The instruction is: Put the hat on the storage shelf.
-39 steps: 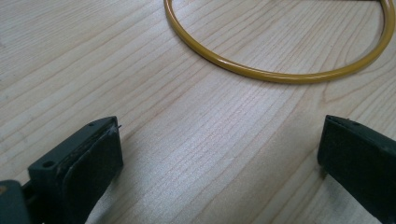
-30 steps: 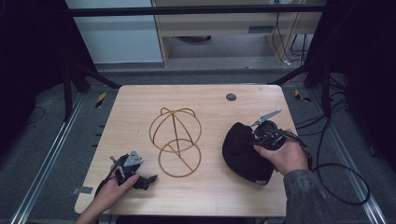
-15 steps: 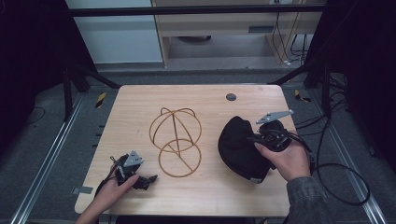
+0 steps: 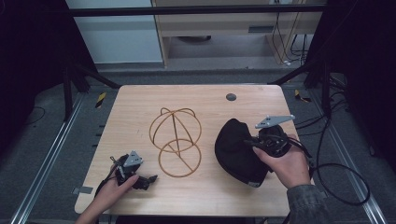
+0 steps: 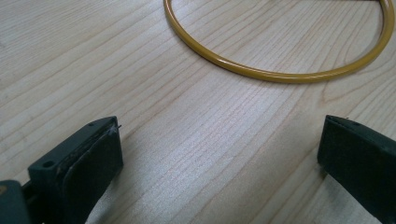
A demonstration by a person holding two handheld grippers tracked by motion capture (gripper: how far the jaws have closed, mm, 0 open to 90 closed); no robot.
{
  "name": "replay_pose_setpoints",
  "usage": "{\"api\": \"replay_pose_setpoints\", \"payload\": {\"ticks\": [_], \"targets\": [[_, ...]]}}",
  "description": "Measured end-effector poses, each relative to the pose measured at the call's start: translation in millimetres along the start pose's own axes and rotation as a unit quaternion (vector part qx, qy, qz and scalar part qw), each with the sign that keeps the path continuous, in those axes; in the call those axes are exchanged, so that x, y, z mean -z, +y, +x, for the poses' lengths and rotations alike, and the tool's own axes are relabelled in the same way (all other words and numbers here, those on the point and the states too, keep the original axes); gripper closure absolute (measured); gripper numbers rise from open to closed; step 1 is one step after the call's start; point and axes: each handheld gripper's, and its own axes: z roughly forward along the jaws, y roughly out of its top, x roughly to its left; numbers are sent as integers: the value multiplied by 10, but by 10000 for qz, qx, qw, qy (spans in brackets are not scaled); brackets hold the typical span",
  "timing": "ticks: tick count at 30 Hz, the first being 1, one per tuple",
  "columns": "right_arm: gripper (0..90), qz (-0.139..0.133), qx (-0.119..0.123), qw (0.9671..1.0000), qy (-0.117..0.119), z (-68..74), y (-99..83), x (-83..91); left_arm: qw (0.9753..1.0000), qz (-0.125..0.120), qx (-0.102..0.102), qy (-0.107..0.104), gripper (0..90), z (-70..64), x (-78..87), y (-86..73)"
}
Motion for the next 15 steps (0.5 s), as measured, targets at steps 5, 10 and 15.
{"api": "replay_pose_setpoints", "payload": {"ticks": [5,10,15], "targets": [[782,-72,26,10000,55,69,-17,44,10000,1,0,0,0,0,0,0],[782,-173,46,9997,137,145,-25,94,10000,-1,1,0,0,0,0,0],[781,-268,45,9993,253,268,-18,151,10000,-1,1,1,0,0,0,0]]}}
